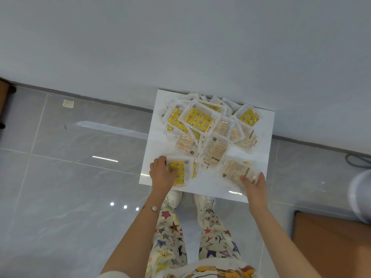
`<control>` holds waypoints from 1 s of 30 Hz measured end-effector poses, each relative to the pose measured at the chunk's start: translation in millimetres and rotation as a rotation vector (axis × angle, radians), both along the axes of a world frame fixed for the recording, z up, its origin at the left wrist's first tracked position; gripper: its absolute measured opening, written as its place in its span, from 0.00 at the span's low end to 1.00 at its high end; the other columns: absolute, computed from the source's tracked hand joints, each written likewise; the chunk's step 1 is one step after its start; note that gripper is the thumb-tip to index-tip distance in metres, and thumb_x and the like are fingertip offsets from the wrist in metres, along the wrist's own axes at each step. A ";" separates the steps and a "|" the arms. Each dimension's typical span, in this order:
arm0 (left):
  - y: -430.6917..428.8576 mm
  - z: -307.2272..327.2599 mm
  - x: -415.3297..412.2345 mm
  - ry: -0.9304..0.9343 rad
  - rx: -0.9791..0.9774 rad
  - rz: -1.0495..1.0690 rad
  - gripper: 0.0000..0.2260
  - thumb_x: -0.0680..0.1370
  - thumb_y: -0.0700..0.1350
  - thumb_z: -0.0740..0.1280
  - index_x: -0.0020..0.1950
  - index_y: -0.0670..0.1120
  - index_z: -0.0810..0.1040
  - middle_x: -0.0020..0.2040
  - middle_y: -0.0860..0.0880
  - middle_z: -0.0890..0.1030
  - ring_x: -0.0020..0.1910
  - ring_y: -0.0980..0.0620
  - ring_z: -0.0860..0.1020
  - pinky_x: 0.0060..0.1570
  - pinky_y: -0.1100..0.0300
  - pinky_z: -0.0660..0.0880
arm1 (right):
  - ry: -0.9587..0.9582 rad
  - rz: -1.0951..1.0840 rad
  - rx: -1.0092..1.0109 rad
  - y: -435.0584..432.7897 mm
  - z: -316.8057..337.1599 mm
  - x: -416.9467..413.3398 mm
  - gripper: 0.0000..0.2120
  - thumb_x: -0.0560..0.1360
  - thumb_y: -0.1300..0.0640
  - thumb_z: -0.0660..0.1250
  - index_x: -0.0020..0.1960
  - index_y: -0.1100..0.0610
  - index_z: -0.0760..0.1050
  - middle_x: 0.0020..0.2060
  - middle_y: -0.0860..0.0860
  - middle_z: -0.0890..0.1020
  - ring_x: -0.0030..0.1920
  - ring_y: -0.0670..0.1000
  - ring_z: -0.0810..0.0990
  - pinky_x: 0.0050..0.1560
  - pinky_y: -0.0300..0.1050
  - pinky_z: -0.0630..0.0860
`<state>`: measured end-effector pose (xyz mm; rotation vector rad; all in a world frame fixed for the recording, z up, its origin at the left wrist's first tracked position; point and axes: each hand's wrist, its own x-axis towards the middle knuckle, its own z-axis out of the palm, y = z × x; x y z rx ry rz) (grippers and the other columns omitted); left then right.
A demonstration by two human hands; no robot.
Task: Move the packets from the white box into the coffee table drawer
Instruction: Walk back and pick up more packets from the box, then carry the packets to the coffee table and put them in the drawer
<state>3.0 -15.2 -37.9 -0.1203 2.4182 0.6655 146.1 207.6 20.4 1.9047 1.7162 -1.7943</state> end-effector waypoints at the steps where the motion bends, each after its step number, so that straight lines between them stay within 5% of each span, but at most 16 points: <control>1: -4.6 0.3 3.2 -0.025 0.018 0.010 0.19 0.69 0.44 0.74 0.55 0.39 0.73 0.52 0.42 0.75 0.53 0.41 0.73 0.50 0.50 0.71 | 0.005 0.001 0.005 -3.2 5.2 -1.1 0.16 0.77 0.63 0.67 0.63 0.57 0.70 0.57 0.52 0.79 0.56 0.52 0.78 0.50 0.40 0.74; 5: -15.4 5.8 20.7 -0.031 0.112 -0.055 0.18 0.69 0.42 0.74 0.56 0.38 0.76 0.58 0.41 0.76 0.57 0.41 0.73 0.56 0.52 0.73 | 0.015 0.027 -0.009 -15.5 22.6 -6.6 0.17 0.77 0.63 0.66 0.64 0.57 0.70 0.58 0.52 0.78 0.58 0.53 0.77 0.57 0.46 0.73; 9: -4.0 3.8 33.5 0.212 0.119 -0.316 0.22 0.65 0.38 0.75 0.56 0.43 0.73 0.70 0.40 0.71 0.67 0.37 0.69 0.58 0.46 0.72 | 0.011 0.020 0.050 -22.0 33.4 -13.1 0.17 0.77 0.61 0.66 0.65 0.56 0.69 0.57 0.50 0.77 0.57 0.52 0.76 0.57 0.46 0.72; 12: 7.3 -6.3 35.4 0.260 0.052 -0.484 0.25 0.59 0.40 0.77 0.53 0.46 0.75 0.61 0.41 0.77 0.61 0.37 0.74 0.54 0.37 0.74 | 0.030 0.012 0.098 -21.0 39.5 -14.5 0.18 0.78 0.62 0.66 0.66 0.57 0.68 0.55 0.51 0.76 0.56 0.51 0.75 0.55 0.45 0.72; 15: 16.3 0.6 40.6 0.244 -0.008 -0.495 0.25 0.57 0.38 0.79 0.53 0.44 0.78 0.43 0.42 0.75 0.41 0.41 0.75 0.43 0.44 0.77 | 0.049 0.039 0.106 -17.3 49.3 -15.1 0.17 0.78 0.63 0.65 0.64 0.55 0.68 0.55 0.50 0.76 0.56 0.51 0.76 0.55 0.45 0.72; 19: 4.9 28.2 53.3 0.106 0.139 -0.236 0.16 0.72 0.33 0.65 0.58 0.42 0.70 0.47 0.43 0.70 0.39 0.46 0.70 0.34 0.56 0.67 | 0.078 0.179 0.088 -18.1 72.2 -25.0 0.20 0.77 0.61 0.67 0.68 0.56 0.68 0.60 0.51 0.78 0.60 0.52 0.77 0.59 0.47 0.74; 22: -9.0 61.8 62.5 -0.025 0.299 0.035 0.18 0.74 0.32 0.62 0.60 0.46 0.65 0.45 0.48 0.68 0.34 0.53 0.68 0.30 0.62 0.62 | 0.110 0.281 0.030 -24.9 93.4 -38.9 0.27 0.76 0.58 0.68 0.72 0.54 0.64 0.67 0.50 0.73 0.67 0.52 0.72 0.67 0.52 0.69; 26: -49.0 105.4 68.4 -0.122 0.330 0.277 0.13 0.71 0.37 0.68 0.54 0.43 0.73 0.46 0.43 0.77 0.43 0.46 0.77 0.35 0.58 0.72 | 0.144 0.408 -0.059 -46.9 134.9 -61.2 0.31 0.76 0.57 0.69 0.75 0.53 0.60 0.72 0.50 0.68 0.71 0.53 0.68 0.70 0.54 0.66; 30: -101.1 177.5 65.5 -0.043 0.448 0.555 0.07 0.71 0.32 0.68 0.46 0.41 0.77 0.40 0.46 0.80 0.38 0.51 0.79 0.37 0.55 0.77 | 0.145 0.528 -0.078 -82.7 174.2 -81.8 0.33 0.73 0.54 0.71 0.75 0.52 0.61 0.72 0.51 0.68 0.71 0.54 0.68 0.70 0.59 0.68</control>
